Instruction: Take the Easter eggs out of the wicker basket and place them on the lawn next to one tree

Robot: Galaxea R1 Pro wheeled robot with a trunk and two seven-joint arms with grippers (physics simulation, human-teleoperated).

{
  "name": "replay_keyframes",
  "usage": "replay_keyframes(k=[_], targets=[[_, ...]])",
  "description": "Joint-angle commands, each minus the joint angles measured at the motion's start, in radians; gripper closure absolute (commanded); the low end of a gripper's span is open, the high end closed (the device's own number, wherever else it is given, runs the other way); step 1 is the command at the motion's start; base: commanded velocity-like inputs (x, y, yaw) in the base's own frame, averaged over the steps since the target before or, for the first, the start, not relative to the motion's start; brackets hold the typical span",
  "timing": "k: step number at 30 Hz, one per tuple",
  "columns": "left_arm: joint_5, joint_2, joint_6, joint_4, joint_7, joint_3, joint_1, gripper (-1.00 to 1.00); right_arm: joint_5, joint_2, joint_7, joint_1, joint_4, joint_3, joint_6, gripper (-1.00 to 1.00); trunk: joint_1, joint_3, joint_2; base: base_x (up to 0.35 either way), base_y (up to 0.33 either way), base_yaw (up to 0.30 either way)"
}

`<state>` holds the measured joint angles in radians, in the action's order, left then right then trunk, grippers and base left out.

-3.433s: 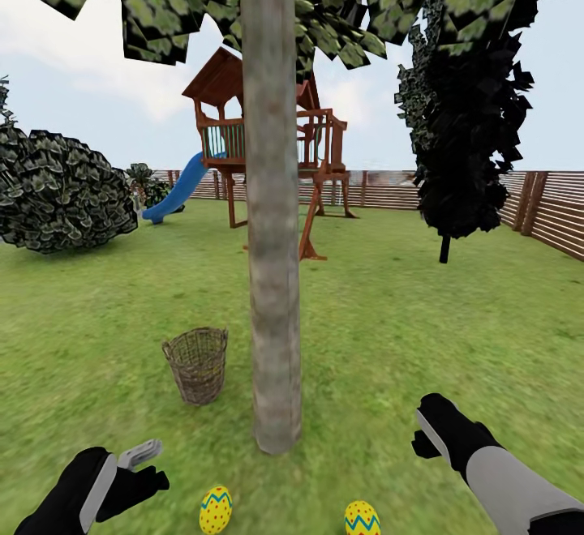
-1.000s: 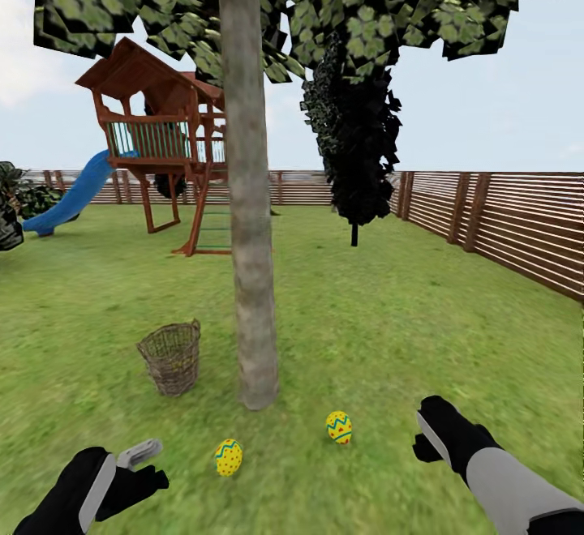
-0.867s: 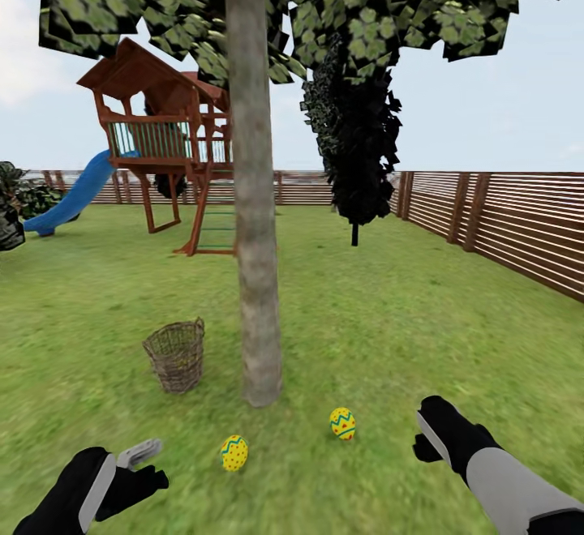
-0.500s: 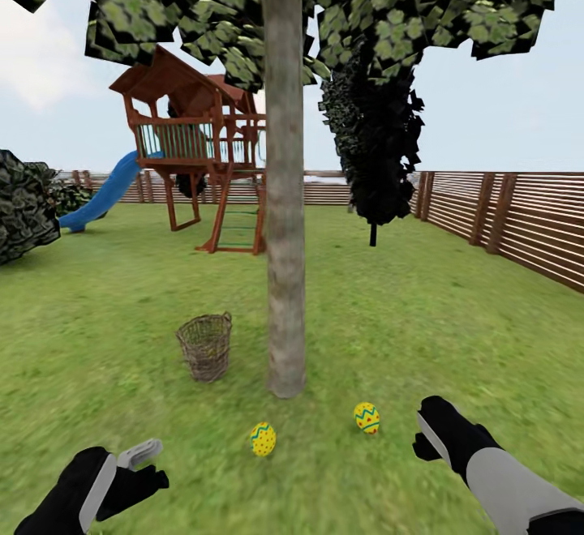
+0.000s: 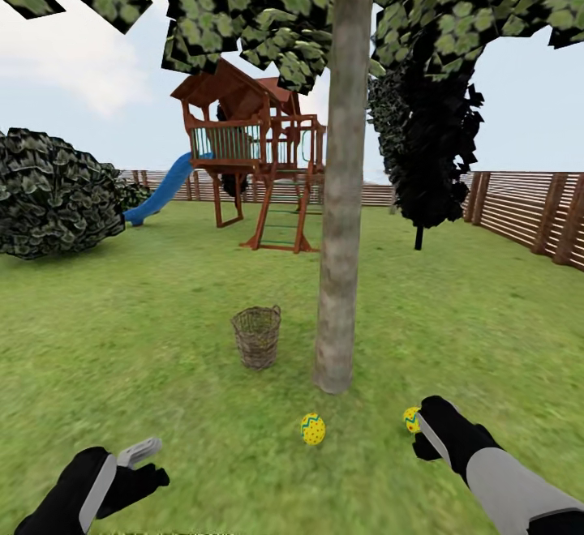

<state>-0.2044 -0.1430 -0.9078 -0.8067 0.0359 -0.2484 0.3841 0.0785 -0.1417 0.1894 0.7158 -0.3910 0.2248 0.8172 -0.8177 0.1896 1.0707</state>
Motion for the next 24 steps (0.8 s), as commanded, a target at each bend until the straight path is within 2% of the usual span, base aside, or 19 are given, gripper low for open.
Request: replay_keyframes(k=[1,9,10,14,19,24], targets=[[0.000,0.000,0.008,0.001,0.004,-0.002,0.001,-1.00,0.009,-0.001,0.006,0.001,-0.002,0.007,0.005,-1.00,0.000,0.001,0.001,0.043,0.112,0.167],[0.003,0.003,0.028,0.010,0.002,-0.003,0.001,-1.00,0.020,-0.011,-0.002,0.001,0.040,0.004,0.000,-1.00,0.000,0.001,0.001,0.006,0.017,0.025],[0.003,0.002,0.028,0.010,0.002,-0.003,0.001,-1.00,0.019,-0.011,-0.002,0.001,0.046,0.005,-0.015,-1.00,0.000,0.001,0.001,0.000,0.001,0.002],[0.003,0.002,0.030,0.011,0.002,-0.003,0.001,-1.00,0.019,-0.011,-0.001,0.001,0.124,0.005,-0.155,-1.00,0.000,0.001,0.001,0.000,0.000,0.000],[0.003,0.002,0.030,0.011,0.003,-0.003,0.001,-1.00,0.012,-0.004,0.001,0.001,0.141,0.007,-0.181,-1.00,0.000,0.001,0.001,0.020,0.025,0.000],[0.002,0.002,0.028,0.011,0.004,-0.004,0.001,-1.00,0.009,-0.010,0.001,0.001,0.142,0.007,-0.181,-1.00,0.000,0.001,0.001,0.153,0.236,0.000]])
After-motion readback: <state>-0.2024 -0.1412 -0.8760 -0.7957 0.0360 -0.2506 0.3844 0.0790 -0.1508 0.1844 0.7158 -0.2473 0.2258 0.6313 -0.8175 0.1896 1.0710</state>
